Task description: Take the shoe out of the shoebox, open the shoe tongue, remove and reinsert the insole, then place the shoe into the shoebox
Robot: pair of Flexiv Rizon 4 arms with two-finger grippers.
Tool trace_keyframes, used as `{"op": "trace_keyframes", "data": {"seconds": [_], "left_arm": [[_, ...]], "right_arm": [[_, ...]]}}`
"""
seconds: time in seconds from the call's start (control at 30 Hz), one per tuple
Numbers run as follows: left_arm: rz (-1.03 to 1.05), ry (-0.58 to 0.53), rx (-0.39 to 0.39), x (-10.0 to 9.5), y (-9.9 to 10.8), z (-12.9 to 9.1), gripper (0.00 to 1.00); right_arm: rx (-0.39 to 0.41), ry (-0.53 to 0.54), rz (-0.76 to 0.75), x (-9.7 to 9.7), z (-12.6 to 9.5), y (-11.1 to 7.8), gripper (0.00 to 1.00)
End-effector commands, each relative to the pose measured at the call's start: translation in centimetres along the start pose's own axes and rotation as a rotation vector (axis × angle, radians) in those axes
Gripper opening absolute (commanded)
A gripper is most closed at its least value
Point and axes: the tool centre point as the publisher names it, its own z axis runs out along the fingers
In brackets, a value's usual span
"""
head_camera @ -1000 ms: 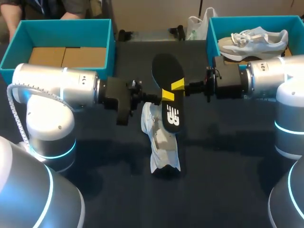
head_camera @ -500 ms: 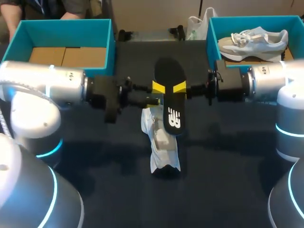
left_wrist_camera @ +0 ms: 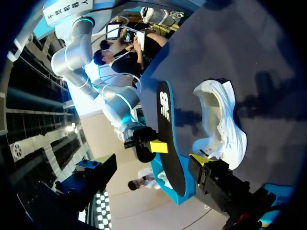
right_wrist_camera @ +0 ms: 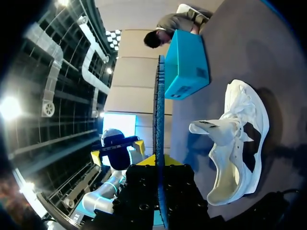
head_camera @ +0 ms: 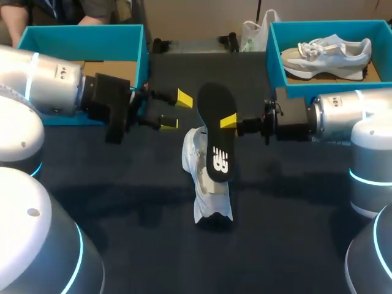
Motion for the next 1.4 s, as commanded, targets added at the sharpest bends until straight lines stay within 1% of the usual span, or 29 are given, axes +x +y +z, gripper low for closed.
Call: {"op": "trace_keyframes", "data": {"seconds": [0.03,0.13,0.17,0.2,0.23,0.57,0.6,0.67,0.73,0.77,0.93,1.03,1.1,1.13,1.27,1.4], "left_arm": [[-0.021,0.085,0.026,-1.5,2.0,0.0,1.00],[-0.045,0.189,0.084,-2.8,3.5,-0.1,1.00],[-0.077,0.241,0.126,-3.2,4.1,-0.1,1.00],[-0.111,0.327,0.167,-3.5,4.9,0.2,1.00],[-0.073,0.446,0.128,-4.0,5.4,0.5,1.00],[-0.073,0.446,0.128,-4.0,5.4,0.5,1.00],[-0.121,0.523,0.146,-4.0,5.9,1.3,1.00],[-0.186,0.622,0.194,-4.4,6.7,2.3,1.00],[-0.219,0.719,0.220,-4.9,7.2,2.9,1.00],[-0.234,0.771,0.218,-5.1,7.4,3.2,1.00],[-0.283,0.936,0.242,-5.4,7.8,4.5,1.00],[-0.281,1.042,0.227,-5.7,7.8,5.3,1.00],[-0.263,1.122,0.203,-6.0,7.6,5.7,1.00],[-0.254,1.153,0.190,-6.0,7.6,6.0,1.00],[-0.272,1.226,0.210,-6.0,8.0,6.8,1.00],[-0.268,1.295,0.211,-5.8,8.1,7.7,1.00]], "right_arm": [[0.000,-0.007,0.002,0.0,0.4,-0.1,0.00],[0.000,-0.007,0.002,0.0,0.4,-0.1,0.00],[0.000,-0.007,0.002,0.0,0.4,-0.1,0.00],[0.000,-0.007,0.002,0.0,0.4,-0.1,0.00],[0.000,-0.007,0.002,0.0,0.4,-0.1,0.00],[0.000,-0.007,0.002,0.0,0.4,-0.1,0.00],[0.000,-0.007,0.002,0.0,0.4,-0.1,0.00],[0.000,-0.007,0.002,0.0,0.4,-0.1,0.00],[0.000,-0.007,0.002,0.0,0.4,-0.1,0.00],[0.000,-0.007,0.002,0.0,0.4,-0.1,0.00],[0.000,-0.007,0.002,0.0,0.4,-0.1,0.00],[0.000,-0.007,0.002,0.0,0.4,-0.1,0.00],[0.000,-0.007,0.002,0.0,0.4,-0.1,0.00],[0.000,-0.007,0.002,0.0,0.4,-0.1,0.00],[0.000,-0.007,0.002,0.0,0.4,-0.1,0.00],[0.000,-0.007,0.002,0.0,0.4,-0.1,0.00]]}}
